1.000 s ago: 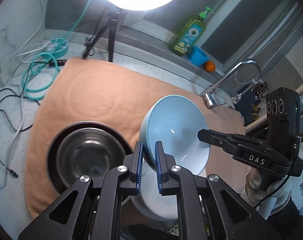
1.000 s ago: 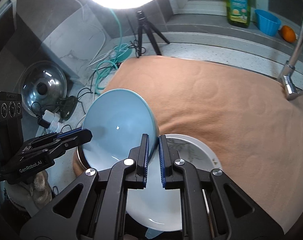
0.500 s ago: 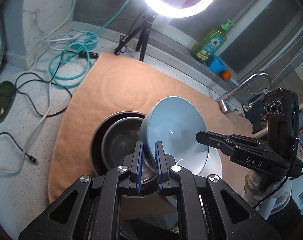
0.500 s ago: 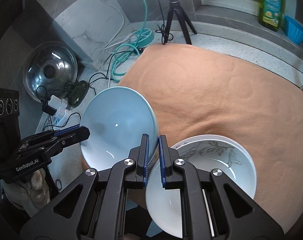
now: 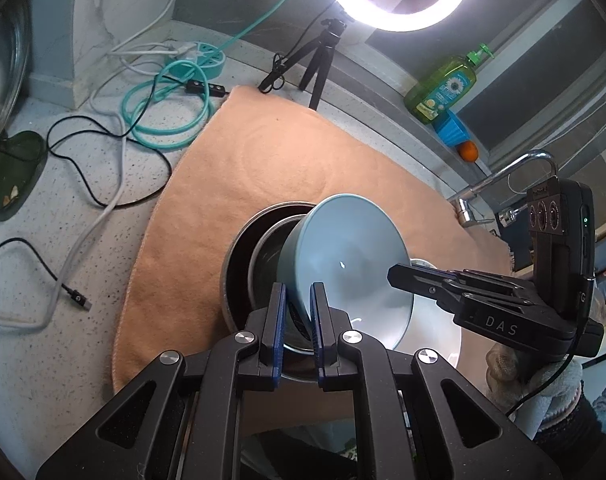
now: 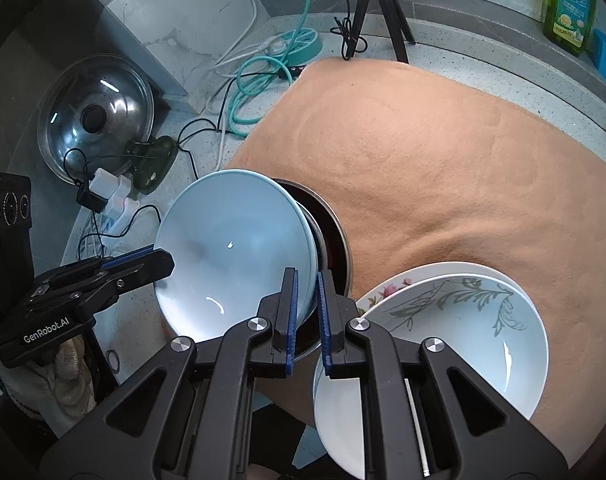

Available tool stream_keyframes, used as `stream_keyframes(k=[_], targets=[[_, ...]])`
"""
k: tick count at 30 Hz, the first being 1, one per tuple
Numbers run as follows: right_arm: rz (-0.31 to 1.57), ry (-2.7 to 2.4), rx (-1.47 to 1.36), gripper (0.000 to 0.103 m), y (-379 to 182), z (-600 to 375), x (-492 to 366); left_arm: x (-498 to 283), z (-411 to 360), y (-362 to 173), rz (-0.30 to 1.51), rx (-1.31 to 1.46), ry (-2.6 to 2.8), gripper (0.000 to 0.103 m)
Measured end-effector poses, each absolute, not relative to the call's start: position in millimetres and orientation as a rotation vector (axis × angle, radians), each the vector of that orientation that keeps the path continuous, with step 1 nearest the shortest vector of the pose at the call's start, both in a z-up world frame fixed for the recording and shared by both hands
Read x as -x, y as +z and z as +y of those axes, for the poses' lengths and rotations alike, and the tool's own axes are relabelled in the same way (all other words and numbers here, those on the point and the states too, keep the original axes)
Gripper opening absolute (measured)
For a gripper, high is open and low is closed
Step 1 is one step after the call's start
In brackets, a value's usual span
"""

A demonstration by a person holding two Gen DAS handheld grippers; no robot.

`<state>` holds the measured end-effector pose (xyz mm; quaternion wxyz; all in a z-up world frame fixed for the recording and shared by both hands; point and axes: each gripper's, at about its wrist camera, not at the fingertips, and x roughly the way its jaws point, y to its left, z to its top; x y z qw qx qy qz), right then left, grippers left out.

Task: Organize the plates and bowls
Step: 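Lift the ceramic bowl with both tools and carry it over the nested steel bowls, then lower the ceramic bowl into the red-bottomed bowl and open both grippers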

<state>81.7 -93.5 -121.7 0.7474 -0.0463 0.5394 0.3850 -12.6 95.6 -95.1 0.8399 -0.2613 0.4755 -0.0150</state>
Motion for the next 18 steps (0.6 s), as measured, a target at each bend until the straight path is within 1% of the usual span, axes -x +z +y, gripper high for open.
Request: stream_keyframes(k=[18], targets=[[1.23, 0.832, 0.12, 0.01, -137, -81, -84, 11, 102, -109, 1.047, 0.564, -0.022, 0.01]])
